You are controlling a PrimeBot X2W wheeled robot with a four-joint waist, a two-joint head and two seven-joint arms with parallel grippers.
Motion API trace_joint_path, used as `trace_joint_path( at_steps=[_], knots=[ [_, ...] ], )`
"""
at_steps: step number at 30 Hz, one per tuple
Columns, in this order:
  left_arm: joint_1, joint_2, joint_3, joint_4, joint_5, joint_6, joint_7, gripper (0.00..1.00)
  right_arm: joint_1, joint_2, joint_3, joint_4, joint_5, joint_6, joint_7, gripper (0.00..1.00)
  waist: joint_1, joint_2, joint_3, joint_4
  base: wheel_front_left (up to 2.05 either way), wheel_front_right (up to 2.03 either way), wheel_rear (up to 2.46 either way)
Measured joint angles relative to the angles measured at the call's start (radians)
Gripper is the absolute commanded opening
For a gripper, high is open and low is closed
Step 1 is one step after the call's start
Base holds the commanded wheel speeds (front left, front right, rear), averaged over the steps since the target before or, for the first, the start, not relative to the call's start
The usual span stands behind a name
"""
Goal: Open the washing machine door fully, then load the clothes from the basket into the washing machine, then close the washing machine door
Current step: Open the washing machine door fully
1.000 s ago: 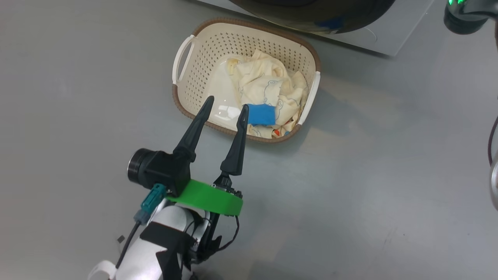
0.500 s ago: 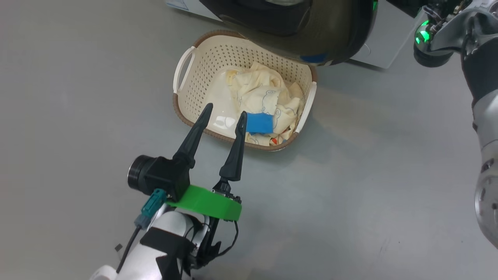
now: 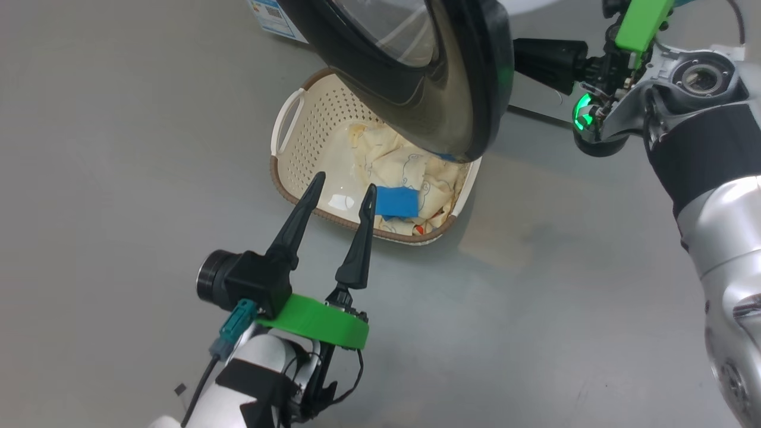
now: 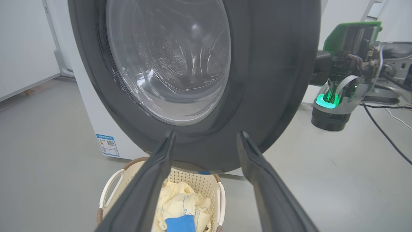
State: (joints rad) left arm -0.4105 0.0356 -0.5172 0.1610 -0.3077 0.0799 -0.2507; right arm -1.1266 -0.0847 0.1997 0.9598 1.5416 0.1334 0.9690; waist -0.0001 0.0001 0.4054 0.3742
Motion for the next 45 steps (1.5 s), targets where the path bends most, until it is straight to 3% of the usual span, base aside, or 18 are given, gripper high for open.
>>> trace_joint_path(
  at_steps=[15, 31, 35, 40, 45],
  knots=[
    [0.016, 0.000, 0.001, 0.000, 0.007, 0.000, 0.000, 1.00, 0.078, 0.002, 0.365, -0.134, 0.256, 0.000, -0.082, 0.00, 0.0000, 0.0000, -0.027, 0.012, 0.00, 0.00, 0.00],
    [0.031, 0.001, 0.025, 0.001, 0.008, 0.000, 0.000, 1.00, 0.069, -0.009, 0.510, -0.145, 0.364, 0.000, -0.178, 0.00, 0.0000, 0.0000, -0.031, 0.005, 0.00, 0.00, 0.00],
    [0.031, 0.001, 0.029, 0.005, 0.010, 0.000, 0.000, 1.00, 0.069, -0.050, 0.522, -0.167, 0.384, 0.000, -0.216, 0.00, 0.0001, 0.0000, -0.052, -0.006, 0.00, 0.00, 0.00],
    [0.053, 0.001, 0.056, 0.019, 0.024, -0.001, 0.000, 1.00, 0.086, -0.151, 0.523, -0.226, 0.400, 0.000, -0.312, 0.00, 0.0001, 0.0000, -0.100, -0.035, 0.00, 0.00, 0.00],
    [0.093, 0.002, 0.075, 0.034, 0.044, -0.015, 0.000, 1.00, 0.177, -0.261, 0.560, -0.394, 0.292, 0.000, -0.429, 0.00, 0.0000, 0.0000, -0.152, -0.072, 0.00, 0.00, 0.00]
  ],
)
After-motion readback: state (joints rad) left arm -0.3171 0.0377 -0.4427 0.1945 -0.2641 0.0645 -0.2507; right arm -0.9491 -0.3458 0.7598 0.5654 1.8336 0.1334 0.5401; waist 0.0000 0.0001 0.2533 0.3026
